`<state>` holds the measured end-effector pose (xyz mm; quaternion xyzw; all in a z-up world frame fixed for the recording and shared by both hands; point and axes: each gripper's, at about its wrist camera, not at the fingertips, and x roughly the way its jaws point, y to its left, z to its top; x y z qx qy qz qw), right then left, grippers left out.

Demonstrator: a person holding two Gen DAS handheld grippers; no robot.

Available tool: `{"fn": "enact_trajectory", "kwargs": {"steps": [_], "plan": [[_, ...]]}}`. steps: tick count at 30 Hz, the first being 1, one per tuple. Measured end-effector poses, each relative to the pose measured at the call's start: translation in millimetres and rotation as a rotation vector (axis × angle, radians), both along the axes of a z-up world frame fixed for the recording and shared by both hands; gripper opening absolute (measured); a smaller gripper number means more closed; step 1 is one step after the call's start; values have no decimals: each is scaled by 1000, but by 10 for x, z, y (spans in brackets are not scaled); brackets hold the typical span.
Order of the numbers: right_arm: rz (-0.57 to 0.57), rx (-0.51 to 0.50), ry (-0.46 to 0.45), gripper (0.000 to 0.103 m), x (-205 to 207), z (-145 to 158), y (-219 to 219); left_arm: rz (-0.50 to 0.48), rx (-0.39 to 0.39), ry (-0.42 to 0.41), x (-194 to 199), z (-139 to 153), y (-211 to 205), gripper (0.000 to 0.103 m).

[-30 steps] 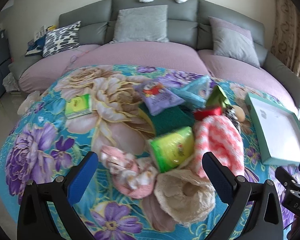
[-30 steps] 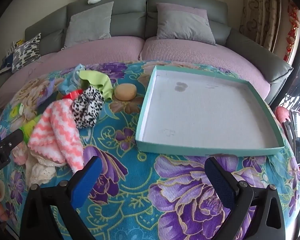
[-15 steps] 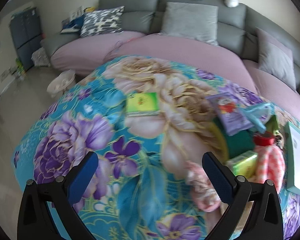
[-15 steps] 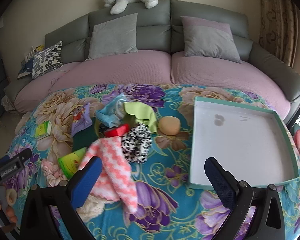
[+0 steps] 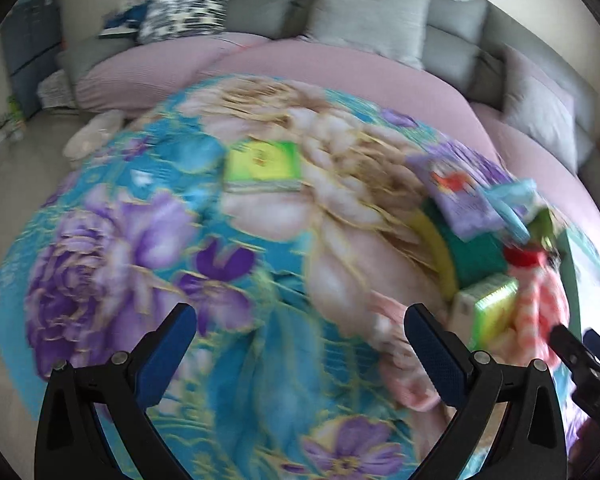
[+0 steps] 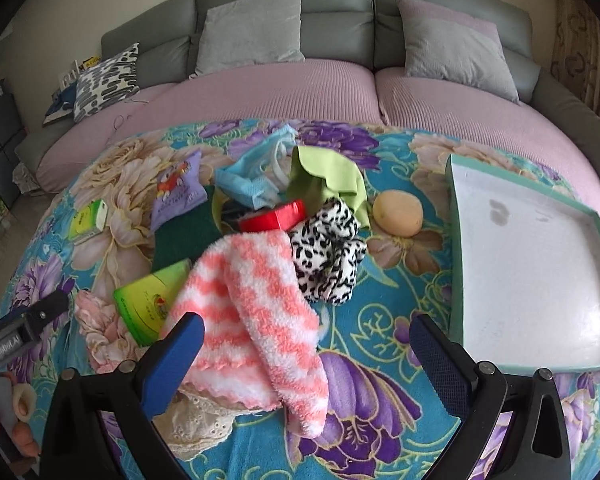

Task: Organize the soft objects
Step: 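Grasp the pink satin cloth with the left gripper while the right gripper grasps the pink striped knit hat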

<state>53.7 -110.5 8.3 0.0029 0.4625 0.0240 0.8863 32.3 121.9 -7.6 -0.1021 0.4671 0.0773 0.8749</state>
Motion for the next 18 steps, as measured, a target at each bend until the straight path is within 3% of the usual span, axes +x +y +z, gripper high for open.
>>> {"fn": "enact_trajectory", "kwargs": {"steps": [6, 8, 10, 12, 15, 18], "plan": [[3, -19, 5, 103, -61, -18, 10, -103, -38, 21, 40, -97, -276, 102], [2, -26, 3, 103, -75, -14, 11, -119, -62, 24, 52, -128, -334, 96], [4, -28, -1, 103, -88, -1, 12, -140, -118, 38, 77, -193, -383, 80], [5, -29, -3, 103, -93, 9, 4, -156, -148, 48, 107, -244, -421, 78], [0, -28, -1, 103, -93, 2, -12, -172, -117, 61, 126, -293, -516, 76], [0, -25, 2, 103, -92, -2, -29, -181, -92, 63, 142, -307, -584, 65]]}}
